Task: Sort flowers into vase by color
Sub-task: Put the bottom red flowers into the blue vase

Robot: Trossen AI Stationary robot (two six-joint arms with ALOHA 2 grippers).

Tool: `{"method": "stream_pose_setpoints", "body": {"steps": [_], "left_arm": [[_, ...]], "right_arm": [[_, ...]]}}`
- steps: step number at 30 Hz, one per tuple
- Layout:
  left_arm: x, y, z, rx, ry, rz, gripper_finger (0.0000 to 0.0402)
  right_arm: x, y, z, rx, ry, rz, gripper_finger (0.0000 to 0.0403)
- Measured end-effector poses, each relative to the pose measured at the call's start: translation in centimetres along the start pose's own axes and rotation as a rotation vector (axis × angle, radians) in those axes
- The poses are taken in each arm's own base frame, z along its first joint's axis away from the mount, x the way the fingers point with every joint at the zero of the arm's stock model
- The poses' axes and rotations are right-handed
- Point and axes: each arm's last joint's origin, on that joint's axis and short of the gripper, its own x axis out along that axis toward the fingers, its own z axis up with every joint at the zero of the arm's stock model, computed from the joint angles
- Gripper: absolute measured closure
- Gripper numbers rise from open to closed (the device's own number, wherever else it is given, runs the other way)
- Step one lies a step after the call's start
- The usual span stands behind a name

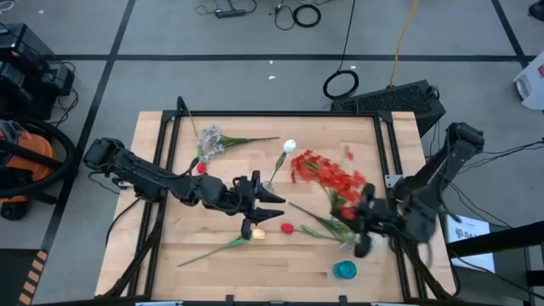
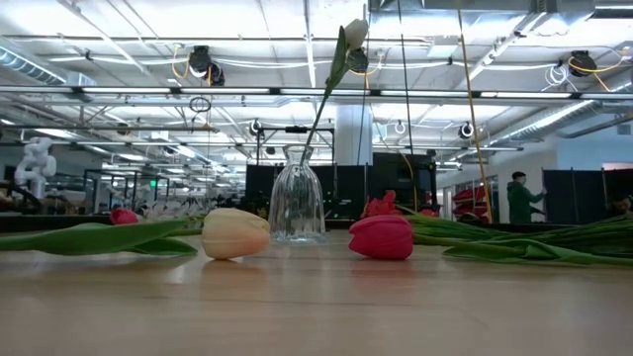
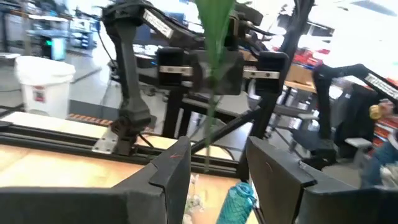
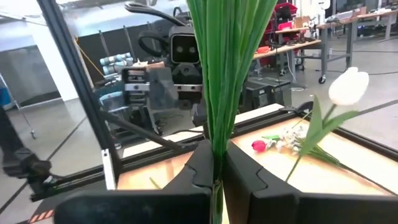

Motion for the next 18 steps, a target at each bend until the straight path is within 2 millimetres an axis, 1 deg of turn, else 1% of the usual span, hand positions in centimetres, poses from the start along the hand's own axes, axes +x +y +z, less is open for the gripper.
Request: {"method": "stream_pose_setpoints", "body": {"steps": [4, 7, 9, 12, 15, 18], "left_arm": [[-0.3, -1.2, -0.2, -0.004, -0.023, 0.085, 0.0240], [-0.6, -2.3, -0.3, -0.012, -0.047, 0.130, 0.0240], [-0.4, -3.3, -0.4, -0.026, -0.057, 0.159, 0.0240], [1.0, -5.3, -0.5, -0.032, -0.068, 0.167, 0.0240], [3.1, -7.2, -1.1, 0.038, -0.057, 0.165, 0.0239], [4.9, -8.4, -1.4, 0.049, -0.069, 0.190, 0.0239]], "right_arm": [[-3.0, 1.1, -0.6, 0.028, 0.000, 0.005, 0.0399], [-4.9, 2.0, -1.5, 0.054, 0.005, 0.019, 0.0399], [-6.0, 2.5, -2.2, 0.069, 0.014, 0.040, 0.0399], [-7.0, 3.3, -3.4, 0.083, 0.030, 0.076, 0.0399], [-7.7, 4.0, -4.4, 0.080, 0.040, 0.102, 0.0399], [-8.3, 4.6, -5.7, 0.059, 0.035, 0.097, 0.0399]]}}
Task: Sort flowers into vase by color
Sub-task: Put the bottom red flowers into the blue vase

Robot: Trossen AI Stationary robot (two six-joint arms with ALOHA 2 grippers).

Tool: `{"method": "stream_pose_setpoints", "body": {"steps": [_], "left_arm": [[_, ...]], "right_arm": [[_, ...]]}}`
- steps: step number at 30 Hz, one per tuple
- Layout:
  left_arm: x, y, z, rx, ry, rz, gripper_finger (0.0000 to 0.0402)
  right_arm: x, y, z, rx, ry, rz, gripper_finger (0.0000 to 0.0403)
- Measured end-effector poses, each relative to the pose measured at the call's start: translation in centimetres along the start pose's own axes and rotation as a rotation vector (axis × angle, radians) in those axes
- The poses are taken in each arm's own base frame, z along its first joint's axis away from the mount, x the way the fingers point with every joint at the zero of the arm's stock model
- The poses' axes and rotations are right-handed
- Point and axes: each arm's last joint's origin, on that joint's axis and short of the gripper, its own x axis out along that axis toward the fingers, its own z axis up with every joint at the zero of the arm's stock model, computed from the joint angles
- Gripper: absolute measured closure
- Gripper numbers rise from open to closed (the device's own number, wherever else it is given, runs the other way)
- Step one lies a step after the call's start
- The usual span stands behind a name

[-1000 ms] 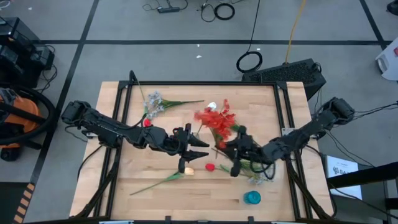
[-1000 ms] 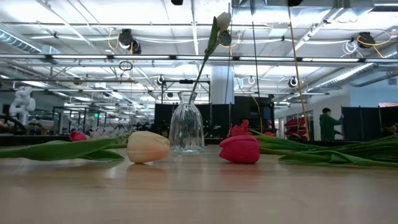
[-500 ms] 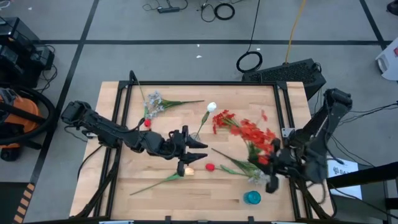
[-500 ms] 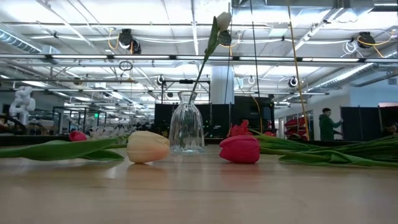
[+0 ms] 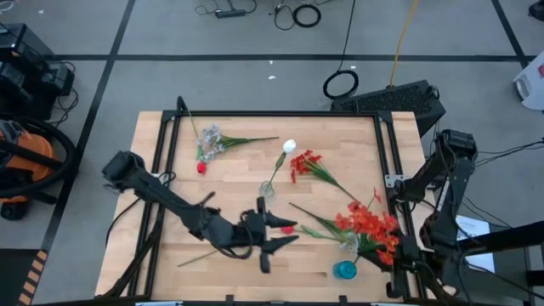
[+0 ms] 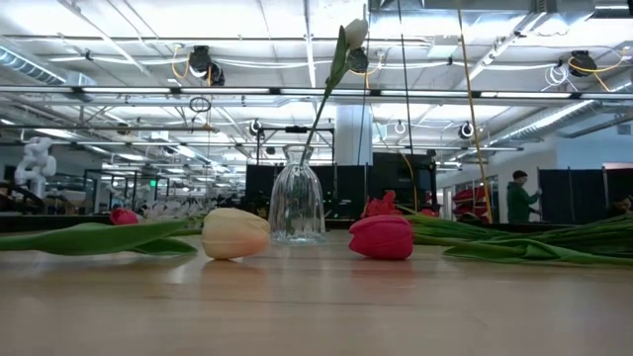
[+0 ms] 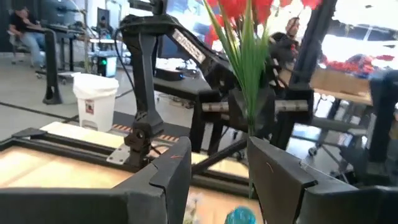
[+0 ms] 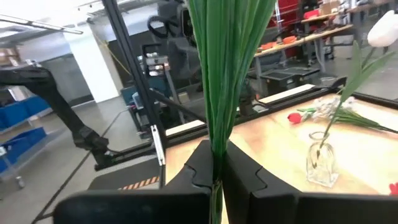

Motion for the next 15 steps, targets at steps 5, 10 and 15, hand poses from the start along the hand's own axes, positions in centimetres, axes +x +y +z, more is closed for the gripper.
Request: {"method": "stream_pose_setpoints", "body": {"steps": [5, 10, 15], "left_arm": [[1.3, -1.8, -0.9, -0.007, -0.003, -0.009, 0.0239], [1.7, -2.7, -1.6, -0.025, 0.004, -0.014, 0.0239], [1.7, -2.7, -1.6, -0.033, 0.001, -0.002, 0.0240]], "right_arm": [[-1.3, 0.8, -2.4, -0.015, -0.012, -0.010, 0.0399], [-1.5, 1.2, -3.6, -0.020, -0.011, -0.005, 0.0399], [-0.9, 1.2, -3.8, -0.030, -0.017, -0.023, 0.0399]]}}
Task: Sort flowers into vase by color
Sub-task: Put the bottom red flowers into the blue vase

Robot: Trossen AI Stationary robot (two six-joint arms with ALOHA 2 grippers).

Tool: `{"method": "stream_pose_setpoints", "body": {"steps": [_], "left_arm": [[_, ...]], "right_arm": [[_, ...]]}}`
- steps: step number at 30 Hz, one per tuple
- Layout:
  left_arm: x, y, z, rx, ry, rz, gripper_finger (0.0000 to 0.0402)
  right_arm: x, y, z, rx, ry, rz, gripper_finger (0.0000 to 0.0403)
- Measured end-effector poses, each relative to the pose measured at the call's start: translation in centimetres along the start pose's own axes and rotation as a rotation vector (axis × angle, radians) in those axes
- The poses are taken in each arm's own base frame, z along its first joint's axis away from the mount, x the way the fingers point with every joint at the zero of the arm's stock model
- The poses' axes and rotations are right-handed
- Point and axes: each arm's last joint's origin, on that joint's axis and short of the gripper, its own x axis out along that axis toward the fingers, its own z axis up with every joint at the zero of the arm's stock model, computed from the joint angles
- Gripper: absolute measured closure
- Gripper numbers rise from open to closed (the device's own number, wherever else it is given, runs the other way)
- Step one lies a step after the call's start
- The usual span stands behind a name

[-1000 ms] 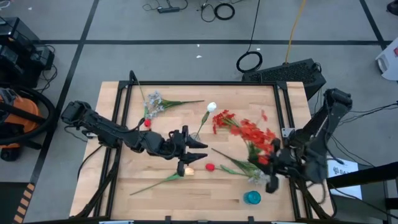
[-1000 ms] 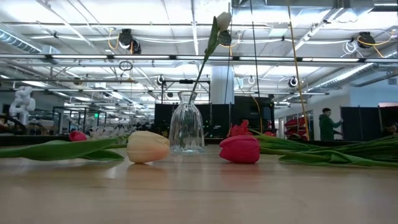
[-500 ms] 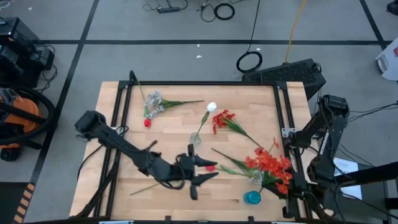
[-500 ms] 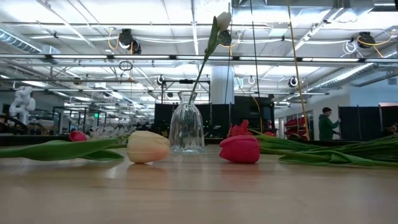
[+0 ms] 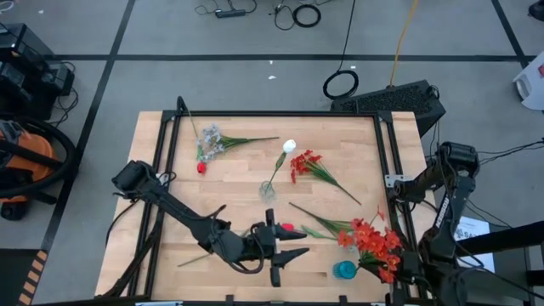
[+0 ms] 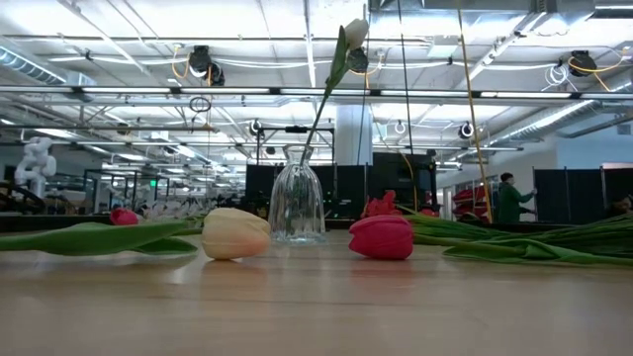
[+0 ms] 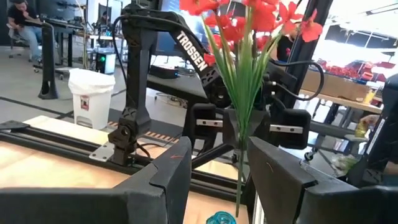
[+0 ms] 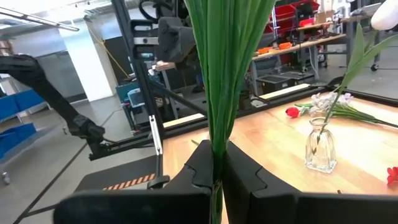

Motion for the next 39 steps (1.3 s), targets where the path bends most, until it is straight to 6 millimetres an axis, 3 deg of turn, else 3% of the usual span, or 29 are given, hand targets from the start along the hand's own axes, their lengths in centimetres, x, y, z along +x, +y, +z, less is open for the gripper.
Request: {"method": "stream_pose_setpoints", "body": {"steps": [15, 24, 34, 39], "left_arm": [[0.0, 0.0, 0.0, 0.001, -0.001, 0.005, 0.0240], [0.0, 0.0, 0.0, 0.002, 0.000, 0.005, 0.0240], [0.0, 0.1, -0.2, 0.014, 0.015, 0.010, 0.0240], [0.1, 0.2, -0.3, 0.018, 0.021, 0.011, 0.0240]], "right_arm": [[0.9, -0.5, -0.6, -0.130, 0.001, -0.024, 0.0399], [0.9, -1.0, -1.5, -0.107, 0.040, 0.006, 0.0399], [1.0, -0.7, -4.5, -0.093, 0.086, 0.033, 0.0399], [1.0, -0.5, -5.6, -0.110, 0.157, 0.090, 0.0380]]}}
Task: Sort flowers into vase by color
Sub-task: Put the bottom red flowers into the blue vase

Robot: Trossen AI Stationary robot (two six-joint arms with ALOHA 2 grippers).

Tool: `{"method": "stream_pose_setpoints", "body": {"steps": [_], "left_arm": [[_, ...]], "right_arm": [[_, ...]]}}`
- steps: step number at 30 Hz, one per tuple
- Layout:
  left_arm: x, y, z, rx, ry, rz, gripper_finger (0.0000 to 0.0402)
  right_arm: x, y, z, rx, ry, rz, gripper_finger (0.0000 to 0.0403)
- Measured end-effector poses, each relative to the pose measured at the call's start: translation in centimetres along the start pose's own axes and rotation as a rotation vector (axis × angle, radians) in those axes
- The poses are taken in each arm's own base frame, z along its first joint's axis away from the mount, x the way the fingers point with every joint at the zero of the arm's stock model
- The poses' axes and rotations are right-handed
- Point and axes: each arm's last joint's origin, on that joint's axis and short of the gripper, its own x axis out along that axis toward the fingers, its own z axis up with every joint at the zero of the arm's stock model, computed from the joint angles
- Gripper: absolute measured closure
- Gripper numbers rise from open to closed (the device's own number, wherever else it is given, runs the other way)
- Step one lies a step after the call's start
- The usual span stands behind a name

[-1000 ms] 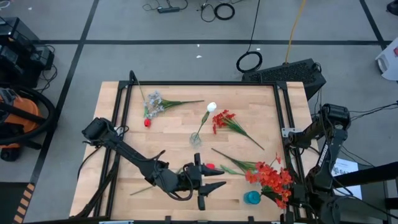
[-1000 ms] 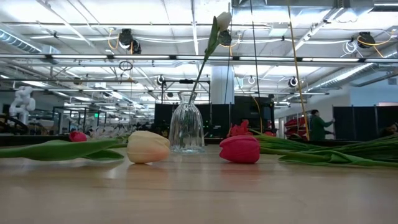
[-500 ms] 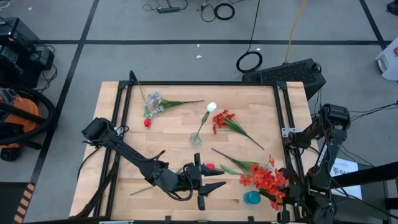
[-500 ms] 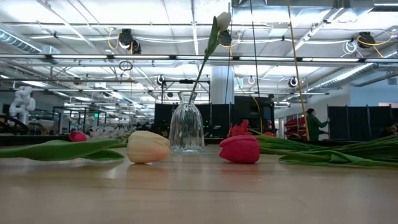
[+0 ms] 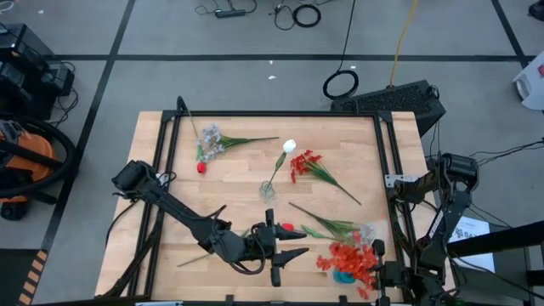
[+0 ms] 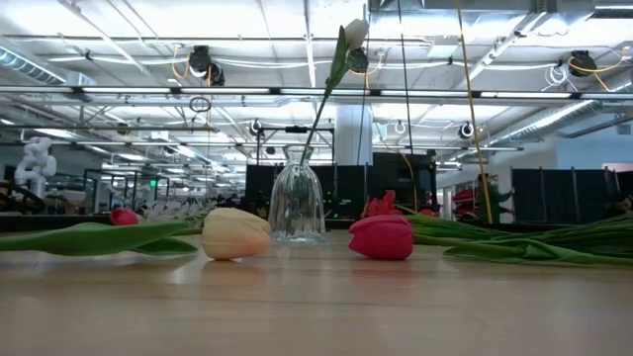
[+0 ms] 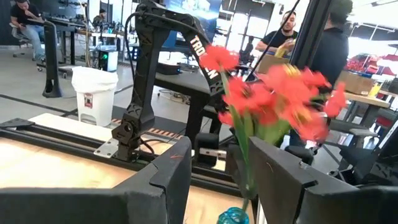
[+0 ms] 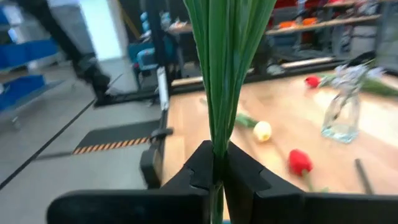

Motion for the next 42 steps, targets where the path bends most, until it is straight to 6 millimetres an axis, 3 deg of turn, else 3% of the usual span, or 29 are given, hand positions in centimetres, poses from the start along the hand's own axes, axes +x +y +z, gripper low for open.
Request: {"method": "stream_pose_setpoints", "body": {"steps": [7, 16, 26, 36, 42], "left_arm": [[0.0, 0.0, -0.3, 0.017, 0.022, 0.004, 0.0240], [0.0, 0.0, -0.2, 0.015, 0.022, 0.004, 0.0240], [0.0, 0.0, -0.2, 0.014, 0.021, 0.004, 0.0240], [0.0, 0.0, -0.2, 0.015, 0.022, 0.004, 0.0240], [0.0, 0.0, -0.3, 0.015, 0.022, 0.004, 0.0240]], "right_arm": [[0.0, 0.2, -0.3, -0.042, 0.066, 0.064, 0.0352], [0.4, -0.3, -0.4, -0.156, 0.074, 0.041, 0.0342], [0.6, -0.4, -0.5, -0.103, 0.123, 0.065, 0.0342], [0.3, -0.7, 1.0, -0.072, 0.159, 0.110, 0.0341], [0.9, -1.1, 0.8, -0.063, 0.267, 0.149, 0.0341]]}}
